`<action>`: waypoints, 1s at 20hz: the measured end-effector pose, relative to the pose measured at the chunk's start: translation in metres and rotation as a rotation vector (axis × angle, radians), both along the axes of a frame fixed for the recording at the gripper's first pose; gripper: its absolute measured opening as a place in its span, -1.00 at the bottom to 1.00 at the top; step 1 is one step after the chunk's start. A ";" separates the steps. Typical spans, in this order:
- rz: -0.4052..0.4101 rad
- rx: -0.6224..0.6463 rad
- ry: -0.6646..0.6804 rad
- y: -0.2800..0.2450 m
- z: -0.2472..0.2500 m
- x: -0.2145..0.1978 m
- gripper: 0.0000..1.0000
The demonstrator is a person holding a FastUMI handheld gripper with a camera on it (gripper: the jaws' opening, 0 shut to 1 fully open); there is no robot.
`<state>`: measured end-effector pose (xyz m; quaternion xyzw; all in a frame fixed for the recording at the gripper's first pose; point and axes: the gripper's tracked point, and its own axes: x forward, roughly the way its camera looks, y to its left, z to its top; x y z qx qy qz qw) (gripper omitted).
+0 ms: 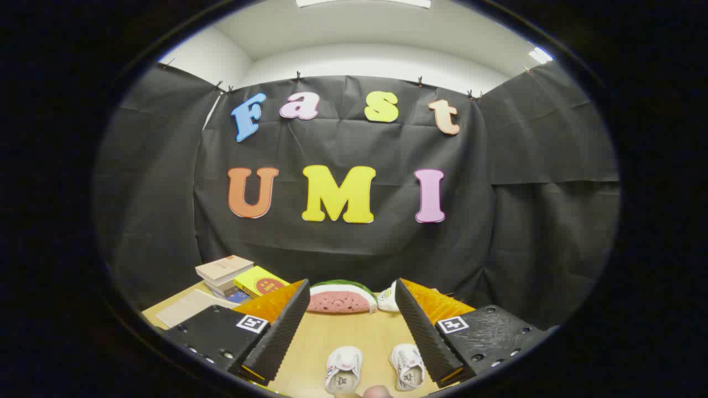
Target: Open the storage box then place both shoes into the box .Put the left shoe in first, then the right shoe, with the right side of both shoes facing outward in a uniform manner.
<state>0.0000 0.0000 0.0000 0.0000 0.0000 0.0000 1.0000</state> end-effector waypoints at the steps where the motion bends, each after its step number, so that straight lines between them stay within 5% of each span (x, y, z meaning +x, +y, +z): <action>1: 0.002 0.001 0.000 0.002 0.000 0.001 0.90; 20: 0.098 0.035 0.019 0.031 -0.006 0.008 0.90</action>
